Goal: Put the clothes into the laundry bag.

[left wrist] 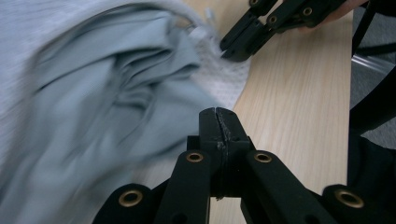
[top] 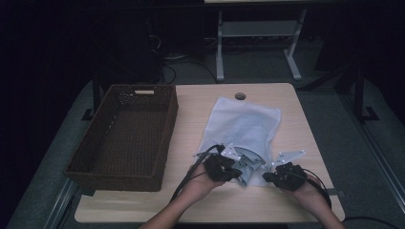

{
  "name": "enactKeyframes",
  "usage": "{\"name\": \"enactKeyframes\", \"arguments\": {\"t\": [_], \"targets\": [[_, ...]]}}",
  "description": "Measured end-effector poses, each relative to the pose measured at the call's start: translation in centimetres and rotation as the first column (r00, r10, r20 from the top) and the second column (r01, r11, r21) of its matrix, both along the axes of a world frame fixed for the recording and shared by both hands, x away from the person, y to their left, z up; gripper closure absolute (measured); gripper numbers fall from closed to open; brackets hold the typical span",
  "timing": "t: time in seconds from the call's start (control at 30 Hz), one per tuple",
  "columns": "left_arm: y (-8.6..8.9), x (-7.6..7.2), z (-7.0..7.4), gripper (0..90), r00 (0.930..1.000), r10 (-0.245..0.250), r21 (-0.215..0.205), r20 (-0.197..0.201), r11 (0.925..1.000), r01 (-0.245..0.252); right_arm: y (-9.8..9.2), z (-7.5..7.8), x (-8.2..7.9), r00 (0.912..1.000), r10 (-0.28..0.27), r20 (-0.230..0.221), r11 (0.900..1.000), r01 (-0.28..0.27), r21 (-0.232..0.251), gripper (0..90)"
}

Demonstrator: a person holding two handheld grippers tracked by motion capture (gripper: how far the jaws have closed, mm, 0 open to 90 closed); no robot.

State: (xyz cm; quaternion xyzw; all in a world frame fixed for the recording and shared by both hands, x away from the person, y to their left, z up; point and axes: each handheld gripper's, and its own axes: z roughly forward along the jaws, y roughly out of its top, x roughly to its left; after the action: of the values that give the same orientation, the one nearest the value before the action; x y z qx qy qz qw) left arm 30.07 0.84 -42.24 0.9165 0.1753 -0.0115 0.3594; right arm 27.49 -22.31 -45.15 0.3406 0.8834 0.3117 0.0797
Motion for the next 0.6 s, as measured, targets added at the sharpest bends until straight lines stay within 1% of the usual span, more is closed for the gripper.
{"name": "enactKeyframes", "arguments": {"t": [0.17,0.23,0.3,0.37,0.4,0.5,0.6], "targets": [[-2.2,0.1,-1.1,89.6,0.9990,-0.040,0.024,-0.020,0.9989,0.041,0.0,0.1,0.0,1.0000,0.005,0.004,1.000,-0.005,-0.002,88.3],[-3.2,0.0,-1.9,89.6,0.9983,-0.053,0.043,-0.027,0.9976,0.054,-0.1,0.1,0.1,1.0000,0.003,0.001,1.000,-0.003,-0.001,88.3],[-3.9,0.2,-2.6,89.7,0.9983,-0.058,0.081,-0.010,0.9950,0.058,-0.2,0.1,0.1,1.0000,0.005,0.001,1.000,-0.005,-0.002,88.4],[-4.2,0.6,-3.0,89.7,0.9990,-0.038,0.115,0.021,0.9927,0.035,-0.3,0.1,0.1,1.0000,0.008,0.000,1.000,-0.008,-0.004,88.5],[-4.1,0.9,-3.2,89.7,0.9992,-0.019,0.121,0.035,0.9925,0.015,-0.3,0.1,0.0,1.0000,0.009,-0.003,1.000,-0.009,-0.005,88.7],[-3.9,1.8,-3.4,89.7,0.9986,0.026,0.111,0.046,0.9933,-0.031,-0.7,0.1,-0.2,0.9999,0.010,-0.005,1.000,-0.010,-0.008,88.8],[-3.7,2.6,-3.3,89.7,0.9953,0.061,0.117,0.075,0.9907,-0.070,-1.0,0.2,-0.4,0.9999,0.010,-0.003,1.000,-0.010,-0.005,88.9]]}}
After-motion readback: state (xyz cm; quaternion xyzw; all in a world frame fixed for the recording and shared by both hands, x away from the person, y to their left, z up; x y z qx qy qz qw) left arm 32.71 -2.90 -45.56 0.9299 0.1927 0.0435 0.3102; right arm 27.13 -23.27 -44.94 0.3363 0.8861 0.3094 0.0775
